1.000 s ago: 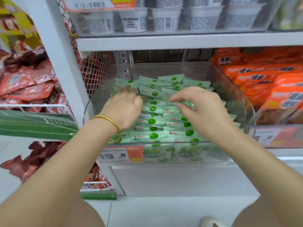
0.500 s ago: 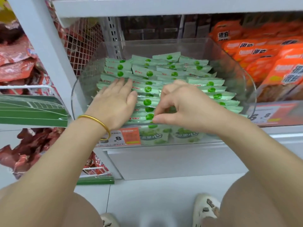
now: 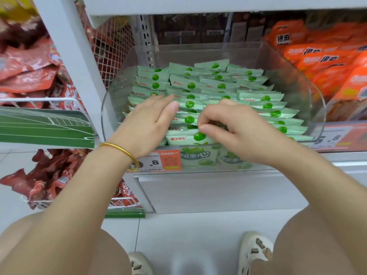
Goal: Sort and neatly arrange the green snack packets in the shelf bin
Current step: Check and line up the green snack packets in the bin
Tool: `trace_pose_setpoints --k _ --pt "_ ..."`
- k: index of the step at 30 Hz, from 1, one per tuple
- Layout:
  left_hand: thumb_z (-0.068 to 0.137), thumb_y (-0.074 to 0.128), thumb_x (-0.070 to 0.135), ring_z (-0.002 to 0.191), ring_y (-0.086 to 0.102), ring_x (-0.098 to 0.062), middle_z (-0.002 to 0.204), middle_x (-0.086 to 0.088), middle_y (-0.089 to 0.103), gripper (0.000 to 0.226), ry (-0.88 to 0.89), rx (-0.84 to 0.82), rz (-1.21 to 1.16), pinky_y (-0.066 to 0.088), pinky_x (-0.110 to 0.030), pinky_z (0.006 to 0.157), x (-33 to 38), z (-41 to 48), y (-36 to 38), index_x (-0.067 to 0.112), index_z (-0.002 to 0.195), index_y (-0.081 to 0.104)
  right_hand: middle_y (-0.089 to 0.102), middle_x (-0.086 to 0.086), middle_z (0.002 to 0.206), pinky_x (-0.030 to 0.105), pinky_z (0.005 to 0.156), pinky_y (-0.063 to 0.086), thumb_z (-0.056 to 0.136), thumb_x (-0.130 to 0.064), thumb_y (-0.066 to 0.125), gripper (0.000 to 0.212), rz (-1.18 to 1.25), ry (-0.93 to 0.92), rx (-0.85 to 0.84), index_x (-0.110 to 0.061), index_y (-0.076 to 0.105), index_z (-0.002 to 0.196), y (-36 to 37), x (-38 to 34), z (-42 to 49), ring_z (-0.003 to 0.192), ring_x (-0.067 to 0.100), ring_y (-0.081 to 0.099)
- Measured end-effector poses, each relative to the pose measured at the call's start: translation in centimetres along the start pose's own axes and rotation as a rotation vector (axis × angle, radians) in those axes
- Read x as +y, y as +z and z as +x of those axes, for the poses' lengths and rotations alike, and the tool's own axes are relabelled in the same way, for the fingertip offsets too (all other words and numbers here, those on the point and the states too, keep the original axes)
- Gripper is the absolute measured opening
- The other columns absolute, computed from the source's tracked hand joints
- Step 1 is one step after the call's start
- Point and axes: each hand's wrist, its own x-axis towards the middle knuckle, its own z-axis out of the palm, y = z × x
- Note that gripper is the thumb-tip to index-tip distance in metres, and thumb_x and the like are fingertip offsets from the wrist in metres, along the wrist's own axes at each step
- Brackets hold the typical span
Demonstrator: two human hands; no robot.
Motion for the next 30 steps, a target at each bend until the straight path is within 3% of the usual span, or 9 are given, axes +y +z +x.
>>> trace_pose_setpoints --k 4,6,8,12,16,20,24,28,30 --pt "0.101 0.021 0.038 0.136 0.025 -0.003 0.147 0.006 0.036 0.049 0.0 0.049 -0.099 0.01 -0.005 0.1 0.4 -0.3 -0.3 0.019 0.143 0.035 0.051 -0.011 0.069 0.011 0.064 0.034 0.089 -0.026 0.044 0.012 0.074 0.028 0.043 -0.021 0.052 0.081 0.1 0.0 -0.5 0.072 0.0 0.045" --pt "0.101 0.021 0.041 0.112 0.035 0.008 0.125 0.011 0.047 0.046 -0.02 0.128 -0.195 0.018 0.006 0.087 1.0 -0.5 -0.6 0.021 0.134 0.047 0.049 -0.013 0.066 0.009 0.061 0.034 0.09 -0.022 0.046 0.011 0.163 0.051 0.122 -0.018 0.053 0.081 0.1 -0.1 -0.7 0.066 -0.001 0.045" --pt "0.1 0.022 0.046 0.094 0.042 0.009 0.11 0.014 0.05 0.044 -0.012 0.213 -0.305 0.028 0.002 0.077 1.6 -0.8 -1.1 0.026 0.117 0.057 0.048 -0.016 0.063 0.01 0.058 0.034 0.09 -0.02 0.049 0.011 0.281 0.092 0.252 -0.021 0.052 0.08 0.0 -0.2 -0.6 0.062 -0.001 0.045" --pt "0.093 0.035 0.05 0.105 0.054 0.01 0.117 0.017 0.062 0.043 0.073 0.149 -0.573 0.038 -0.003 0.087 2.9 -1.4 -2.0 0.026 0.117 0.063 0.051 -0.017 0.066 0.011 0.06 0.036 0.093 -0.016 0.052 0.017 0.409 0.177 0.443 -0.025 0.053 0.079 -0.2 -0.1 0.1 0.063 -0.001 0.046" --pt "0.091 0.056 0.011 0.103 0.064 -0.008 0.113 0.001 0.067 0.031 0.121 0.02 -0.709 0.052 -0.023 0.087 3.6 -1.3 -1.2 0.01 0.122 0.055 0.051 -0.014 0.068 0.011 0.063 0.037 0.093 -0.013 0.055 0.018 0.516 0.245 0.548 -0.021 0.056 0.078 -0.2 -0.5 1.1 0.062 -0.005 0.047" --pt "0.089 0.056 0.002 0.097 0.068 -0.012 0.105 0.0 0.07 0.027 0.102 0.146 -0.844 0.056 -0.029 0.082 3.8 -0.8 -1.1 0.01 0.115 0.058 0.063 -0.003 0.082 0.027 0.064 0.048 0.091 -0.028 0.056 0.009 0.737 0.288 0.622 -0.021 0.061 0.088 -0.8 -0.5 1.8 0.075 0.009 0.058" --pt "0.091 0.055 0.007 0.092 0.069 -0.015 0.101 0.0 0.073 0.023 0.064 0.247 -0.991 0.058 -0.034 0.075 4.3 -0.4 -0.9 0.012 0.112 0.061 0.059 0.035 0.099 0.053 0.065 0.051 0.084 -0.051 0.058 0.053 0.78 0.374 0.452 0.001 0.061 0.092 -1.0 0.2 2.1 0.074 0.029 0.057" --pt "0.086 0.06 0.015 0.097 0.068 -0.014 0.107 -0.001 0.071 0.037 0.093 0.146 -1.042 0.055 -0.025 0.074 4.5 0.1 -0.6 0.008 0.122 0.054 0.052 0.043 0.084 0.053 0.059 0.042 0.084 -0.048 0.056 0.07 0.686 0.33 0.488 0.021 0.046 0.093 -1.0 0.4 2.7 0.07 0.022 0.043" --pt "0.078 0.071 0.015 0.097 0.068 -0.013 0.11 0.001 0.07 0.055 0.117 0.066 -0.98 0.054 -0.022 0.071 4.5 0.2 -0.4 0.013 0.128 0.048 0.053 0.045 0.094 0.055 0.061 0.044 0.085 -0.045 0.057 0.067 0.707 0.335 0.516 0.021 0.046 0.094 -1.2 0.5 2.8 0.066 0.034 0.051"
